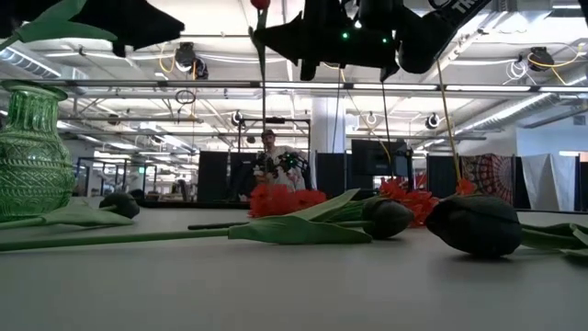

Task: Sort flowers into vase by color
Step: Put the right light orange flower into the bottom green vase

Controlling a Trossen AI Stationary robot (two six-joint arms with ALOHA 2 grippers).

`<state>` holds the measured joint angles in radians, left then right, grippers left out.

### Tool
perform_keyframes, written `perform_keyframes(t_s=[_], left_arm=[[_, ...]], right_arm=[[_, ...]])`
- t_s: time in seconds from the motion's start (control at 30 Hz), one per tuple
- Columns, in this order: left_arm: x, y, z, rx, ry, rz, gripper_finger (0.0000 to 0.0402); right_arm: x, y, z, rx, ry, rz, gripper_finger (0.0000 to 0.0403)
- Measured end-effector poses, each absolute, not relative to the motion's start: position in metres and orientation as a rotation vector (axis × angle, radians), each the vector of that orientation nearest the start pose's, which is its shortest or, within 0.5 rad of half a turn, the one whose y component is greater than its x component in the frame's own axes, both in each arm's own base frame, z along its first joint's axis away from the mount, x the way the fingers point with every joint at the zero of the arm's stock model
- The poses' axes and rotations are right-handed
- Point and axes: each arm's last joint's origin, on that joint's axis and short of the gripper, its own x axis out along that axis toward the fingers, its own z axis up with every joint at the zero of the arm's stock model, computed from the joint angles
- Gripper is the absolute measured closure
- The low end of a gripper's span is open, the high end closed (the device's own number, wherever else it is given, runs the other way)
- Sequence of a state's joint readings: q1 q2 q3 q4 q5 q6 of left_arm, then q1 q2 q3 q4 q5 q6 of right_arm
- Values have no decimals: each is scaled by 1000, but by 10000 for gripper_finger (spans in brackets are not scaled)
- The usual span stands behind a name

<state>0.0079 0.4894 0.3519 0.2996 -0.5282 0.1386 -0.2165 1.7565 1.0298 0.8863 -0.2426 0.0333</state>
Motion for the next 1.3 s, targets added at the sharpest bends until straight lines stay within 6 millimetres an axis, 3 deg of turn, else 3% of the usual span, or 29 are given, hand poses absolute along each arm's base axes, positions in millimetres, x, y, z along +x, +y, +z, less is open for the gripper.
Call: perform_keyframes(t_s=[0.4, 0.7, 0.87, 1.3], left_arm=[[155, 55, 272, 120, -88, 433, 256], [174, 86, 275, 47, -15, 196, 256], [187, 92, 269, 17, 25, 26, 256], [214, 98, 261, -6, -64, -64, 256]], right_arm=[[378, -76, 263, 2, -186, 30, 402], [381, -77, 276, -11, -233, 27, 402], [383, -77, 283, -18, -256, 28, 402], [383, -77, 283, -11, -255, 31, 402]])
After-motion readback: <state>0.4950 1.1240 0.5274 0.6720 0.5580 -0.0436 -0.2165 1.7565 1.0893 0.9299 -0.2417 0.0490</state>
